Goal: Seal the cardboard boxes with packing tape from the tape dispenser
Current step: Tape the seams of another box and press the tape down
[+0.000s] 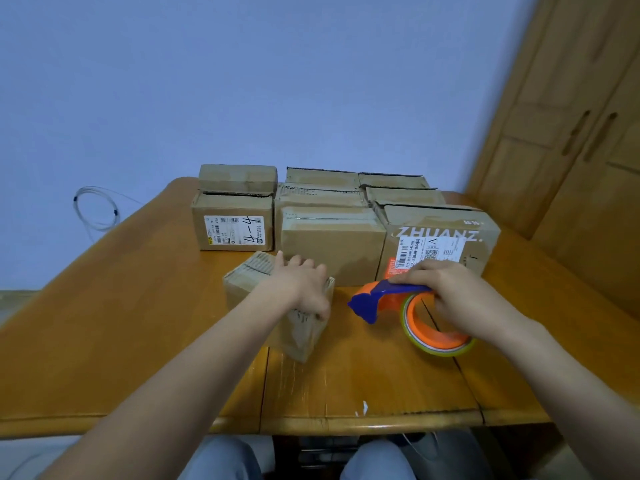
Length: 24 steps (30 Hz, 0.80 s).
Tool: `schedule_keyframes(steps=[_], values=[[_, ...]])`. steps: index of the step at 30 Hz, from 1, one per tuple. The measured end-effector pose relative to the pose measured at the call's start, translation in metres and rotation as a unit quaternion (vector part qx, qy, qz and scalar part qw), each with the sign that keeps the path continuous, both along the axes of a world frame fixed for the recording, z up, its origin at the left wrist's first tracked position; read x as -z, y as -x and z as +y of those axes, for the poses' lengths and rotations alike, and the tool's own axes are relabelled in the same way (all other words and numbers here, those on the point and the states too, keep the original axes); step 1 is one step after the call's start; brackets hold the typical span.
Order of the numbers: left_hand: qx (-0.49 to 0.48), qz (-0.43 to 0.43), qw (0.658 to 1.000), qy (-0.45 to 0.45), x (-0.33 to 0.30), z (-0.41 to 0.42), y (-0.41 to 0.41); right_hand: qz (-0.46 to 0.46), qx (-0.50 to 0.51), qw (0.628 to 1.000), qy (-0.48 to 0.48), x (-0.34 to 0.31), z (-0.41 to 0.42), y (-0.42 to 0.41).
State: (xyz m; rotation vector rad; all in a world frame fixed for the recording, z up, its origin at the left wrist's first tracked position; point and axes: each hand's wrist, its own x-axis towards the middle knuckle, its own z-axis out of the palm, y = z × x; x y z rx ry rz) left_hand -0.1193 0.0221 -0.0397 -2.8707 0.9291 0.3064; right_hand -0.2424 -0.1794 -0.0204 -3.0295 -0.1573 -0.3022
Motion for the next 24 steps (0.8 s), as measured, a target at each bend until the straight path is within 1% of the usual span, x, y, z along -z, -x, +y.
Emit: schedule_keyframes(steps=[3,7,12,15,18,19,21,24], values=[[-0.014,-0.018,1.0,0.008,0.005,-0.004,0.006,-0.018,-0.003,0.999,-0.03,0.001,0.0,-0.003],[-0.038,-0.019,0.999,0.022,0.005,-0.005,0.008,-0.035,-0.003,0.998,-0.057,0.0,-0.001,-0.004],[-0.044,-0.055,0.995,0.078,0.01,0.0,0.004,-0.036,0.004,0.996,-0.085,-0.003,-0.002,-0.003],[-0.072,-0.073,0.993,0.063,0.01,-0.001,0.0,-0.043,0.008,0.994,-0.1,-0.006,-0.003,-0.001],[-0.083,-0.112,0.989,0.052,0.008,-0.003,-0.001,-0.07,0.016,0.99,-0.122,-0.007,-0.002,-0.001],[-0.086,-0.111,0.988,0.058,0.007,-0.001,-0.002,-0.078,0.018,0.989,-0.123,-0.006,-0.002,-0.001],[-0.099,-0.081,0.989,0.077,0.006,0.005,-0.007,-0.091,0.024,0.988,-0.125,-0.003,-0.002,-0.002],[-0.113,-0.035,0.99,0.083,0.004,0.017,-0.014,-0.115,0.029,0.98,-0.159,-0.002,-0.001,-0.006]])
